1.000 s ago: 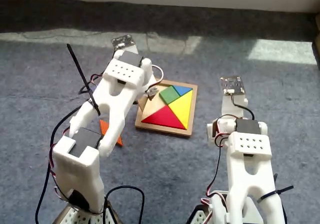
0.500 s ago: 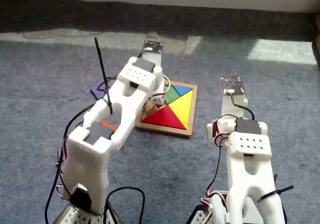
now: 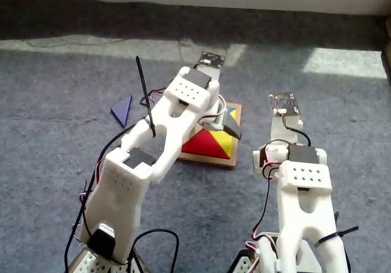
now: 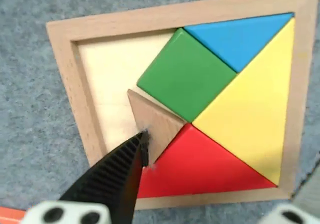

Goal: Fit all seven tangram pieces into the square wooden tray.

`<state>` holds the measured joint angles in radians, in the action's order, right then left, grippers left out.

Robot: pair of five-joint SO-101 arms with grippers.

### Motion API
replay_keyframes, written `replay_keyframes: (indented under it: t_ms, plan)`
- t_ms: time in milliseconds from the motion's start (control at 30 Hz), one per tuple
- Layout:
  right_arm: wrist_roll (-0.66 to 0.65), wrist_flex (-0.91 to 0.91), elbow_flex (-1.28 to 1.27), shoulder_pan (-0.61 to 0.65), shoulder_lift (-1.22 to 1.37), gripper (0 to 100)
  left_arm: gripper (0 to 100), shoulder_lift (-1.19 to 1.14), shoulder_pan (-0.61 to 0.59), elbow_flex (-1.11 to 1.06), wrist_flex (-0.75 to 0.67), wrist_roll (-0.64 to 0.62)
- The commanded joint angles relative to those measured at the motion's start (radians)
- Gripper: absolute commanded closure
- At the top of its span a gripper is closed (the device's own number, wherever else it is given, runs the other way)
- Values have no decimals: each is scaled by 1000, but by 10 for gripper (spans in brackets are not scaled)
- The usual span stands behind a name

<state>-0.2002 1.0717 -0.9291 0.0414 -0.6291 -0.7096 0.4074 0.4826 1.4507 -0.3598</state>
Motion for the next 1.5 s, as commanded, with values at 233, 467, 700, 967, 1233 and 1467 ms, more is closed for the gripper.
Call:
replay_keyframes:
  t_ms: [233, 467, 700, 967, 1233, 1467]
  plan:
    - [0, -13, 4, -13, -27, 995, 505, 265, -137, 127, 310, -92]
    - [0, -13, 4, -13, -27, 995, 505, 535, -236, -213, 310, -124]
    - [0, -13, 4, -13, -27, 995, 505, 662, -325, -602, 192, -272]
    - [0, -13, 4, -13, -21, 995, 505, 662, -409, -858, -57, -407]
    - [0, -13, 4, -13, -21, 995, 505, 661, -412, -1030, -273, -463]
    - [0, -13, 4, -13, -21, 995, 569, 568, -414, -1064, -382, -476]
